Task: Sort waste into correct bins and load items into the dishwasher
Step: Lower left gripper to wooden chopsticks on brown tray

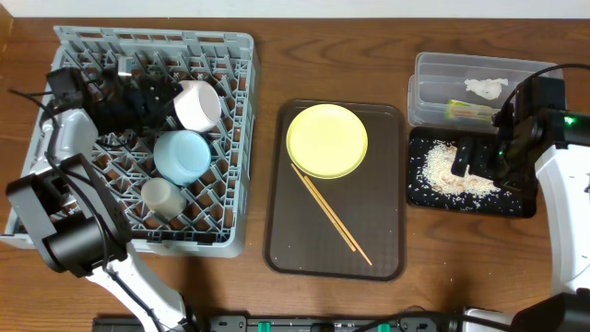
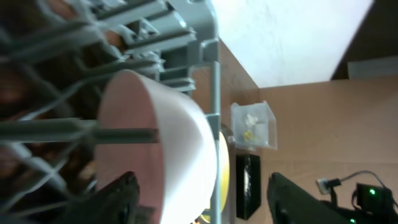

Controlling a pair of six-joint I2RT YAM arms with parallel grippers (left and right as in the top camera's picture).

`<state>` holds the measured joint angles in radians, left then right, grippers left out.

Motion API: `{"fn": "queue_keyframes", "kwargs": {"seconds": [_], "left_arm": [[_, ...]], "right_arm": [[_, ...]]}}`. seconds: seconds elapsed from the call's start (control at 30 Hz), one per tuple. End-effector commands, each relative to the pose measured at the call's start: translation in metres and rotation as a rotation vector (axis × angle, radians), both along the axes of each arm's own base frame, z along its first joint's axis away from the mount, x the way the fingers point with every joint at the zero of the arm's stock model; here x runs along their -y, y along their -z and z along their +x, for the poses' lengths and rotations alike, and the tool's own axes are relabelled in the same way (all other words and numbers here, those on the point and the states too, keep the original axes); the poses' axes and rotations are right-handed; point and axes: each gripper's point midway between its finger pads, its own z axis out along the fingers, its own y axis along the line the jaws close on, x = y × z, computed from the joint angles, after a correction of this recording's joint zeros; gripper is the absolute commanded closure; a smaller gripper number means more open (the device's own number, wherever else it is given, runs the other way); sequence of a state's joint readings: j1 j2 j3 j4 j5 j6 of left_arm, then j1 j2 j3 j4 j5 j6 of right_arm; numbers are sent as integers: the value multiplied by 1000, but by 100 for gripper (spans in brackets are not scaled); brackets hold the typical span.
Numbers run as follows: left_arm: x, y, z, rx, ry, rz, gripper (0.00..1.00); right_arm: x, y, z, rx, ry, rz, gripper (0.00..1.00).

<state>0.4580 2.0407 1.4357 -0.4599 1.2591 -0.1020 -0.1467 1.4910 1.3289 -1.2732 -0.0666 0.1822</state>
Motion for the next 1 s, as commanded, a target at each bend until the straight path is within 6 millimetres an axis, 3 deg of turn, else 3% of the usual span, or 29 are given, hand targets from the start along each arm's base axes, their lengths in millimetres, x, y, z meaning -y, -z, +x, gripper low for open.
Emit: {"fn": "queue_keyframes", "kwargs": {"seconds": [0.0,0.27,0.4,0.5,0.63,0.73,0.97], "left_arm": [[-18,-4,1,18,-39,38,27],[-45,-44,-10,23,-174,272,16],[-44,-63,-30,-73,-267,409,12],[-31,-72,-57,-216,-345,506,11],[7,-77,-88,-332,-341,592,11],[46,-75,-107,-399,-304,651,7],[158,-69,-130,-352,19,651,5]], "right_arm": [[3,-10,2,31,9,-11,2],[3,-10,2,32,9,-11,2],[3,-10,2,33,9,-11,2],[3,-10,3,34,9,-11,2],[3,-10,3,34,9,-11,2],[3,-10,3,34,9,-11,2],[3,-10,3,34,9,-11,2]]}}
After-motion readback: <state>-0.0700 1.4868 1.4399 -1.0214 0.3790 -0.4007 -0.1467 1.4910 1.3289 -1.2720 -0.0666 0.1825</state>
